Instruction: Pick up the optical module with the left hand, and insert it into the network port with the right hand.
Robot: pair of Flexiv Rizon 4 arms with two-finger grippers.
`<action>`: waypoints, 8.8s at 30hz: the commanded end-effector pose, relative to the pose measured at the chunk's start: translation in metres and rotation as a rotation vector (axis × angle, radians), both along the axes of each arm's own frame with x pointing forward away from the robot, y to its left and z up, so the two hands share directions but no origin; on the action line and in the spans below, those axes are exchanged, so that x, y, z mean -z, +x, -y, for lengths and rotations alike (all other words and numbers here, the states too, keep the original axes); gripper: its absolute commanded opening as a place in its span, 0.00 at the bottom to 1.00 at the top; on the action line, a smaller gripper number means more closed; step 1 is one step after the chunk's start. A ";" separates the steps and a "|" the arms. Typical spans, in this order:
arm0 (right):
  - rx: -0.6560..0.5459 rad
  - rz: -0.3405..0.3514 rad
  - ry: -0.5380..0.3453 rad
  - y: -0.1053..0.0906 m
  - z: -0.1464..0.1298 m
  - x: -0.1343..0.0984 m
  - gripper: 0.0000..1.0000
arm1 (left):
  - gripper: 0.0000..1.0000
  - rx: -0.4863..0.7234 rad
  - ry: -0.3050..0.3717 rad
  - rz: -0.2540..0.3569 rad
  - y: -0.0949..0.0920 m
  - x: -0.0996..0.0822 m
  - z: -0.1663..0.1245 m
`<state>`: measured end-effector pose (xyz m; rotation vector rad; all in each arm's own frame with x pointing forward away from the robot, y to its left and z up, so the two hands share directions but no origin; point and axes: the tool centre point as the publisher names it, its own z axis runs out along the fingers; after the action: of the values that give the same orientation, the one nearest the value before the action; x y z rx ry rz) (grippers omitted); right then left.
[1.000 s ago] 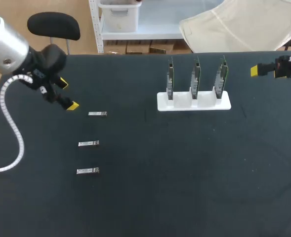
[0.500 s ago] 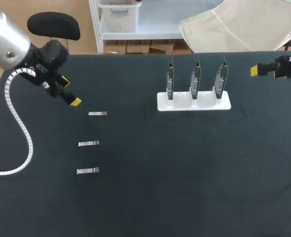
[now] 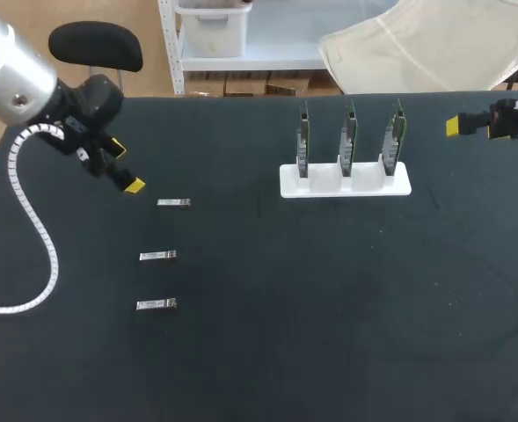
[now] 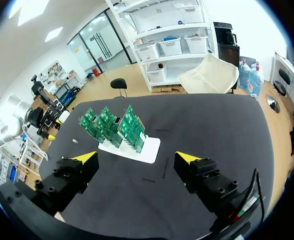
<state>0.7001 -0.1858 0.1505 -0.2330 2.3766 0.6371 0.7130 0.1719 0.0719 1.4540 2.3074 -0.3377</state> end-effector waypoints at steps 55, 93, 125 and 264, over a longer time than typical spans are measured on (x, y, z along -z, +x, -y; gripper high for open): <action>0.004 0.000 -0.003 -0.001 -0.001 0.000 1.00 | 1.00 0.349 0.365 -0.046 0.003 0.073 0.032; 0.004 0.000 -0.003 -0.001 -0.001 0.000 1.00 | 1.00 0.351 0.396 -0.111 0.008 0.091 0.032; 0.004 0.000 -0.003 -0.001 -0.001 0.000 1.00 | 0.00 0.339 0.371 -0.150 0.009 0.095 0.029; 0.004 0.000 -0.003 -0.001 -0.001 0.000 1.00 | 0.00 0.436 -0.879 0.220 0.065 -0.089 0.270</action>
<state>0.7000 -0.1859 0.1505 -0.2331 2.3764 0.6373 0.7743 -0.0944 0.1651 1.3761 1.3478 -1.0739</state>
